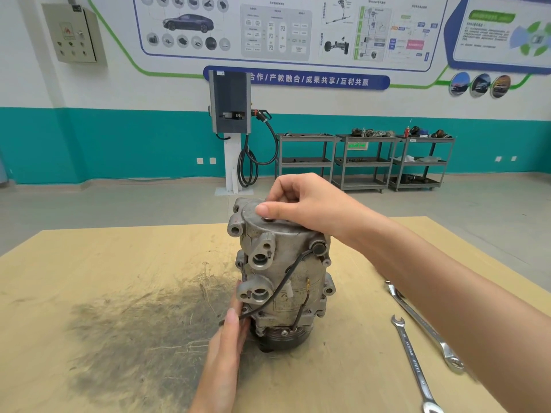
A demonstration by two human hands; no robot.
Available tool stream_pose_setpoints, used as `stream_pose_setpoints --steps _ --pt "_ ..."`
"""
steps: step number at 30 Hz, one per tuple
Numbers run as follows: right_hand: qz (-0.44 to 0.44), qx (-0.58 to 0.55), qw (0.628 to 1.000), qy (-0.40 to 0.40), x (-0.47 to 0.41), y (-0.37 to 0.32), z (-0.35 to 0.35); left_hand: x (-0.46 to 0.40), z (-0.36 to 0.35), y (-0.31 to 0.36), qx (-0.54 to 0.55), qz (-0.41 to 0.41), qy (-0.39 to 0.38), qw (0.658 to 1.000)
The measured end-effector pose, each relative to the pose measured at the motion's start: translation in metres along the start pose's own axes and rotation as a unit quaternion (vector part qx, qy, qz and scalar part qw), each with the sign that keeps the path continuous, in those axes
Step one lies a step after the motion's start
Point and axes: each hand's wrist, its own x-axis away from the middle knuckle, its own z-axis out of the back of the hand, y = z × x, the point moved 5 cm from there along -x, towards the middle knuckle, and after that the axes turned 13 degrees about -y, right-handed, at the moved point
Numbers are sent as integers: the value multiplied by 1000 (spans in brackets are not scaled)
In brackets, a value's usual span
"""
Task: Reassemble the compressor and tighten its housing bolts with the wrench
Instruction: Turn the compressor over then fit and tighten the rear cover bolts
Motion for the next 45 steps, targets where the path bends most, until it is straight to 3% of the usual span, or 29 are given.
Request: stream_pose_setpoints --steps 4,13,20,26,32,39,45 --pt "6 -1 998 -58 4 -2 2 1 3 -3 2 -1 2 1000" --pt "-21 59 998 31 -4 -2 -3 0 0 -1 6 3 -11 1000" --pt "3 -3 998 -68 5 -2 4 -1 1 -2 0 0 -5 1000" --pt "-8 23 1000 16 -5 0 -1 0 1 -3 13 5 -6 1000" --pt "-12 -4 998 -54 2 0 2 -1 0 -2 20 -4 2 1000" --pt "-17 22 999 34 -4 -2 -3 0 0 -2 28 4 2 1000" --pt "-6 -9 999 -42 3 -2 2 0 1 -2 22 -7 7 1000"
